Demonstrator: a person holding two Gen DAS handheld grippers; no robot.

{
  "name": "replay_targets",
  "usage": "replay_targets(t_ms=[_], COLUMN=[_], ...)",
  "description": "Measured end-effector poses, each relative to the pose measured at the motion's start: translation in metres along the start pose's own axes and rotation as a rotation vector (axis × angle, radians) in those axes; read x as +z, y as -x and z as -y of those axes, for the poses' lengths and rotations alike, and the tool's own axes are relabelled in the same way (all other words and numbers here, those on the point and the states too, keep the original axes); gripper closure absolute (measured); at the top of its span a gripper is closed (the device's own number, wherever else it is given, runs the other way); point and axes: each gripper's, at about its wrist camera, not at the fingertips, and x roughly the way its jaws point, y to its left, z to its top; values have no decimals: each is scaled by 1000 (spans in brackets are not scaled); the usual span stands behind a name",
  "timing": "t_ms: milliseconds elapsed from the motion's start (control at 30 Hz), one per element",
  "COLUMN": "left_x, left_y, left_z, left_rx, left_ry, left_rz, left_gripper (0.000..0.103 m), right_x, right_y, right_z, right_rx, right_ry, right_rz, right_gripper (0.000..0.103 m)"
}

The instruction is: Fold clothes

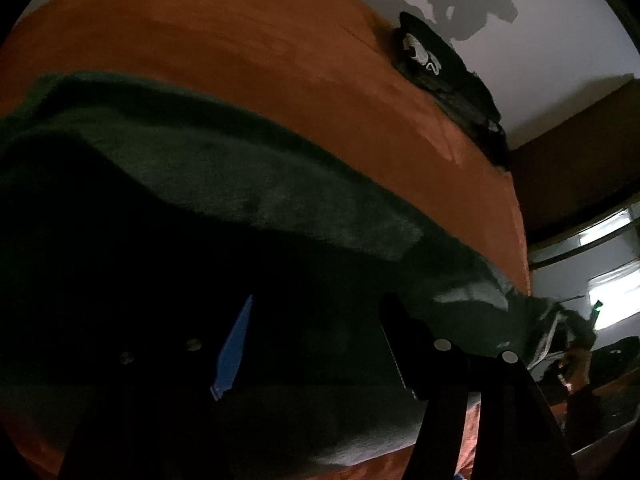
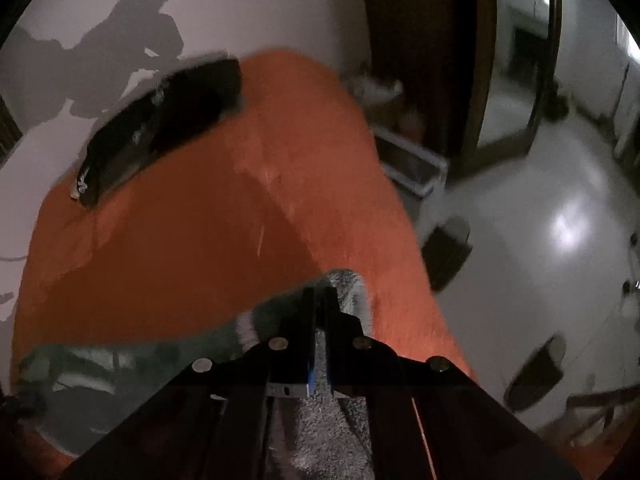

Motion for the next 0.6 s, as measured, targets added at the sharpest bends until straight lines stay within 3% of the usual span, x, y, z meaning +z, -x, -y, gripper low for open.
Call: replay_targets(t_ms=[167, 233, 333, 400, 600], left_x=[-5, -5, -1, 1, -3], left_y=[2, 7, 18, 26, 27], left_z=[-11, -13, -14, -15, -19], left_rx=[4, 7, 11, 7, 19], left_ry=[49, 53, 51, 52, 69], left_rz=[-13, -4, 24, 44, 42], left_gripper=[38, 38, 38, 38, 38], right_x=[-8, -12, -13, -23, -92], right_y=[-59, -74, -43, -10, 38], right_z=[19, 27, 34, 46, 86], right_rx=[-84, -95, -56, -24, 47], right_ry=[-54, -84, -127, -187, -390], right_rz=[-176, -220, -172, -122, -114], right_gripper=[99, 91, 71, 36, 33])
